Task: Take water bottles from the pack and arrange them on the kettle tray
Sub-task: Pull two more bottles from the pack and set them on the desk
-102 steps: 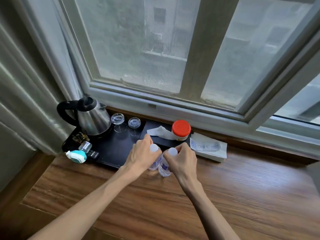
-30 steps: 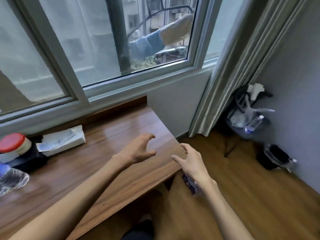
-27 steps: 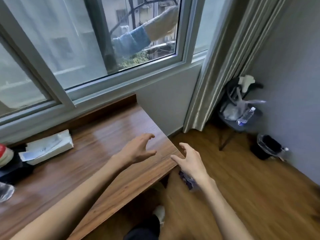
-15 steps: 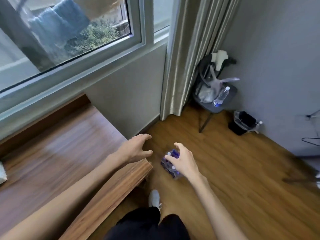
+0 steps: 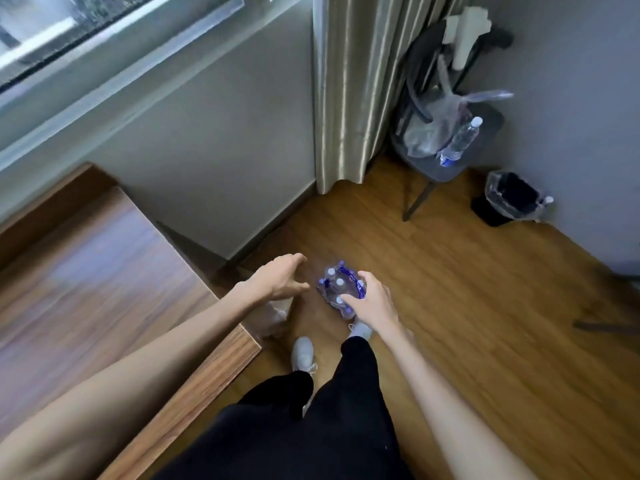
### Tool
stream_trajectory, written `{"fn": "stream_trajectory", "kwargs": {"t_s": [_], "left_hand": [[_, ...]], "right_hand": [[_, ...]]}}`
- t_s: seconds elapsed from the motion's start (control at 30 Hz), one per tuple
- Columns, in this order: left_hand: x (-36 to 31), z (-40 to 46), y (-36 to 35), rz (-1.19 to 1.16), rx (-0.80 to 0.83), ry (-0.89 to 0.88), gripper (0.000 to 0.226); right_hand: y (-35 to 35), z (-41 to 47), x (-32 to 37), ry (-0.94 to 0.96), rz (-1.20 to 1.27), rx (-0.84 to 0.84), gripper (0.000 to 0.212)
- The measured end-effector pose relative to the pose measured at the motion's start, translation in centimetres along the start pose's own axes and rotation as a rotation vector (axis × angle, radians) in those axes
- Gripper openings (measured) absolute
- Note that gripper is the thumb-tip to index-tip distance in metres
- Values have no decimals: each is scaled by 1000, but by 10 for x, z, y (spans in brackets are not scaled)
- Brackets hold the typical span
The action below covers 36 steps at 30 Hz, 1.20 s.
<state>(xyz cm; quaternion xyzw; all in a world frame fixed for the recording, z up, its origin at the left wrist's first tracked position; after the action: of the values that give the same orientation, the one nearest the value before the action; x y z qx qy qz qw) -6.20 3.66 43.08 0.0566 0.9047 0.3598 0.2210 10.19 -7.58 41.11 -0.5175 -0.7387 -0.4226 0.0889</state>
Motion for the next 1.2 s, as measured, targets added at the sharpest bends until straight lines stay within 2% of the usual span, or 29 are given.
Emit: {"fn": "stream_trajectory", "kwargs": {"t_s": [0.27, 0.47, 0.87, 1.07, 1.2], "left_hand": [[5, 96, -50, -161, 45, 192, 65], [17, 182, -119, -194, 158, 274, 61], [61, 363, -297, -98, 310, 225, 34], [102, 443, -384, 8, 303, 235, 48], [117, 490, -417, 75, 230, 218, 48]], "right_hand": [[-6, 107, -58, -35, -27, 111, 66], [-49, 191, -121, -123, -37, 176, 67], [-211, 340, -276, -269, 27, 242, 51], [-279, 401, -335, -303, 13, 230, 55], [-304, 429, -357, -311, -70, 246, 67]]}}
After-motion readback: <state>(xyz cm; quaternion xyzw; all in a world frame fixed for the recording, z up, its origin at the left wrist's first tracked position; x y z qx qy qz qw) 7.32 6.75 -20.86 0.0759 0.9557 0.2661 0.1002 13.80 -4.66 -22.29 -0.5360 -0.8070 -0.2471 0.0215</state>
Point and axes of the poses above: each hand's wrist, its own z-axis towards the middle knuckle, its own y-axis out of the back of the hand, x = y × z, the point moved 8 cm from there along z, towards the middle knuckle, and after that the axes turned 2 degrees about y, right-handed, at the moved point
